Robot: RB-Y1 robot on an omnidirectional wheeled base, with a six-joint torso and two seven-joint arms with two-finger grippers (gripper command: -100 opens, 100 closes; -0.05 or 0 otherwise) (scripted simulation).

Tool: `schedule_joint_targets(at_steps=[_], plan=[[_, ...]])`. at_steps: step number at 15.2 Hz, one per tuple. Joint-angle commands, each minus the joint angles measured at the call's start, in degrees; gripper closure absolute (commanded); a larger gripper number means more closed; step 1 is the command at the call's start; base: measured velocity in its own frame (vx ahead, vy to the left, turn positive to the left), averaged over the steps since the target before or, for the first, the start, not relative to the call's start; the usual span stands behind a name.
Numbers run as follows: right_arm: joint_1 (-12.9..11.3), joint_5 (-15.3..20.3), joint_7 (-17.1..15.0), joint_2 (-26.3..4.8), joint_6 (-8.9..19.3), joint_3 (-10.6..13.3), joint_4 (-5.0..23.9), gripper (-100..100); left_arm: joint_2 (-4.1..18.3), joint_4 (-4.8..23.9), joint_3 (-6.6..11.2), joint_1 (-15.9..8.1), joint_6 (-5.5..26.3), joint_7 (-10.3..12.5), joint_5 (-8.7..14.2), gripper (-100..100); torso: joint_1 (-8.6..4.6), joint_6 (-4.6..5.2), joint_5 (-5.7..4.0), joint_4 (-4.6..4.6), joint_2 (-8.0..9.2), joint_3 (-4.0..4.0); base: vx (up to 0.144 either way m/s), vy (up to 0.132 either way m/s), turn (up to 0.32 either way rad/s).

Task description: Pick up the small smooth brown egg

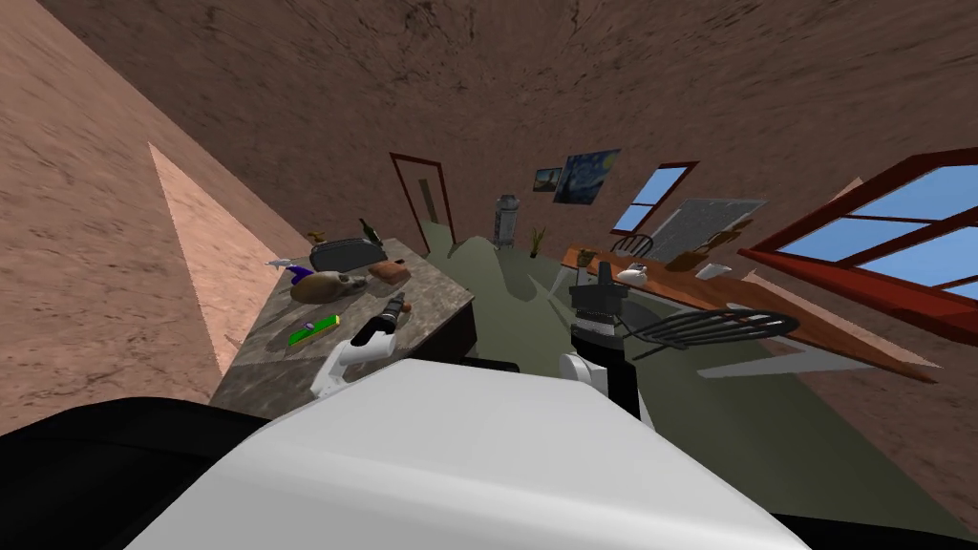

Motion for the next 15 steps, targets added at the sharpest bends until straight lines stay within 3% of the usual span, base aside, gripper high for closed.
schedule_joint_targets(at_steps=[1, 5, 6, 9, 10, 11, 15], plan=[[0.0, 0.0, 0.0, 0.0, 0.0, 0.0, 0.0, 0, 0.21, 1.01, 0.96, 0.39, 2.39, -0.38, 0.41, -100, 0.0, 0.0, 0.0, 0.0, 0.0, 0.0, 0.004, 0.017, -0.167], [0.0, 0.0, 0.0, 0.0, 0.0, 0.0, 0.0, 0, -0.79, 2.88, 1.6, 1.12, 5.43, -0.89, 0.45, -100, 0.0, -0.01, 0.0, 0.0, -0.02, -0.01, 0.006, 0.013, -0.143], [0.0, 0.0, 0.0, 0.0, 0.0, 0.0, 0.0, 0, -0.21, 2.34, 1.54, 0.53, 4.55, -0.71, 0.49, -100, -0.01, -0.01, 0.0, -0.01, -0.03, -0.02, 0.006, 0.009, -0.05], [0.01, 0.0, 0.0, 0.0, 0.0, -0.01, 0.0, 0, 0.12, 5.36, 1.94, -1.4, 3.91, -0.4, -0.17, -100, 0.04, -0.02, 0.0, -0.01, -0.09, -0.05, 0.025, 0.029, -0.029], [0.01, 0.0, 0.0, 0.0, 0.0, -0.01, 0.0, 0, 0.07, 4.42, 1.85, -0.8, 4.37, -0.52, 0.09, -100, 0.07, -0.02, 0.01, -0.02, -0.13, -0.07, 0.023, 0.023, -0.01], [0.01, 0.0, 0.0, 0.0, 0.0, -0.01, 0.0, 0, 0.12, 4.61, 1.88, -0.88, 4.26, -0.48, 0.08, 100, 0.05, -0.01, 0.01, -0.02, -0.14, -0.07, 0.006, 0.008, 0.006], [0.01, 0.0, 0.0, 0.0, 0.0, 0.0, 0.0, 0, 0.12, 4.6, 1.88, -0.88, 4.24, -0.48, 0.08, 100, -0.08, -0.02, -0.02, -0.01, -0.05, -0.03, 0.001, 0.002, -0.001]])
